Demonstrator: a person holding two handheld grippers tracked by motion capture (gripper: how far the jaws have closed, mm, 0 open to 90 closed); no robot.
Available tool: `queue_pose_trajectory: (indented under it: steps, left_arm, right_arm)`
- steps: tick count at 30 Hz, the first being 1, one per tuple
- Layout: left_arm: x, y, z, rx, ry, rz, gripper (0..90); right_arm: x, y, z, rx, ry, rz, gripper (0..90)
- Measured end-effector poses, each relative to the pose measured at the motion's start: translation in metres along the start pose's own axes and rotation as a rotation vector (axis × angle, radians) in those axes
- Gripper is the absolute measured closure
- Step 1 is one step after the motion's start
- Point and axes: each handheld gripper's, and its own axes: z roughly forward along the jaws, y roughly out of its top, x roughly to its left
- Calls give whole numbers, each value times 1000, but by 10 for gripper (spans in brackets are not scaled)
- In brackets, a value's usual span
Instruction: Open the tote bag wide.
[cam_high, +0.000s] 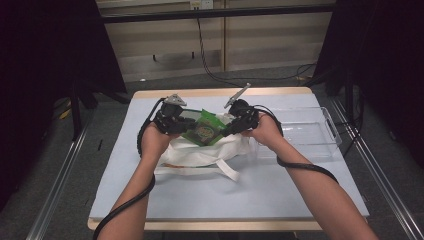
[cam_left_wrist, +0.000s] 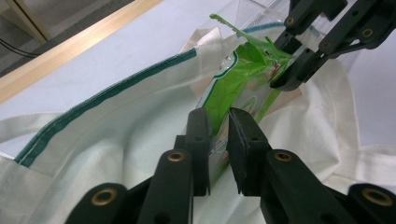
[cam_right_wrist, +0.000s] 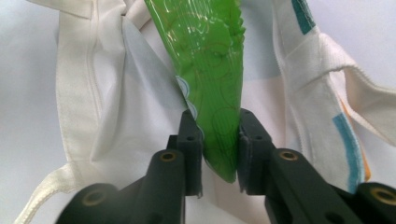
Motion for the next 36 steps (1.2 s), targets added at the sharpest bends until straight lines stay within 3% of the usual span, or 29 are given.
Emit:
queue_pose_trajectory:
  steps: [5, 9, 11, 17, 19, 23, 26, 34, 36]
  left_arm:
    - [0, -6, -2, -1, 22, -20, 582]
    - [-1, -13, -1, 28, 20, -21, 474]
    - [-3, -18, -1, 24, 41, -30, 428]
    - [-7, -33, 4, 17, 40, -33, 284]
    - [-7, -37, 4, 26, 38, -32, 259]
    - [-7, -46, 7, 21, 23, -77, 181]
    - [-8, -52, 8, 17, 27, -125, 154]
    - [-10, -62, 9, 18, 35, -131, 127]
    - [-10, -62, 10, 54, 40, -113, 122]
  right_arm:
    - [-2, -1, -1, -4, 0, 25, 755]
    - [-2, -2, -3, -6, 0, 32, 757]
    - [-3, -2, -5, -11, 1, 42, 759]
    - [-2, 1, -11, -9, 4, 64, 768]
    - [-2, 2, -13, -3, 5, 70, 771]
    - [-1, 6, -19, 5, 7, 91, 773]
    - [0, 9, -24, 4, 6, 79, 774]
    - [4, 18, -34, 22, -1, 79, 777]
    - [4, 20, -37, 18, 6, 80, 777]
